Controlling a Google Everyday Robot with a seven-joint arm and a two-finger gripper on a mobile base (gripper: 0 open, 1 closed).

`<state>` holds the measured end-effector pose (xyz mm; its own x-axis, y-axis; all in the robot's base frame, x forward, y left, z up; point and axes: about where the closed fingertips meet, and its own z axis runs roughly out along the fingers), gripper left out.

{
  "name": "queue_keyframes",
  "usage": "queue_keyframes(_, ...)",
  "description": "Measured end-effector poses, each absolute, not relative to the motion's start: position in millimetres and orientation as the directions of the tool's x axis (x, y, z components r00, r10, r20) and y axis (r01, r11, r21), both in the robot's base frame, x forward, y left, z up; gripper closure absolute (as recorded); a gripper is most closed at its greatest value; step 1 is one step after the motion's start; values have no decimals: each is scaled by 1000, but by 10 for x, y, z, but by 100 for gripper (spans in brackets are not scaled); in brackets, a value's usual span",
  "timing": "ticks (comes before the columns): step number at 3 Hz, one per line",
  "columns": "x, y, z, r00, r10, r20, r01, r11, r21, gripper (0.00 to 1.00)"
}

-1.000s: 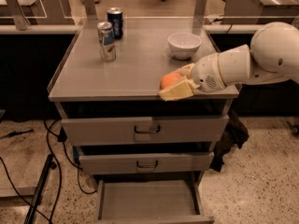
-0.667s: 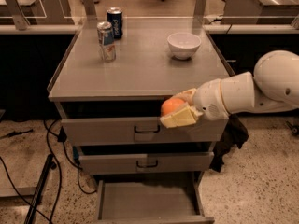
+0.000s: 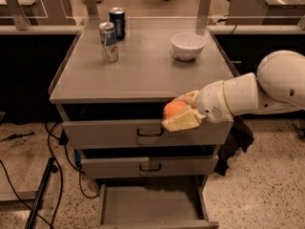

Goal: Place orange into bottom drawer

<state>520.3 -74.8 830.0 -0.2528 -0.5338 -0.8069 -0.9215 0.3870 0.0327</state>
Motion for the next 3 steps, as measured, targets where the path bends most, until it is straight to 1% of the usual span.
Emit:
queue_keyframes(1, 4898, -904, 7960, -211, -592, -778, -934, 357, -19, 100)
queue_keyframes(2, 4664, -1064, 7495, -204, -603, -771, -932, 360, -35, 100)
queue_keyframes(3, 4562, -1130, 6905, -201, -580, -789, -934, 356, -24, 100)
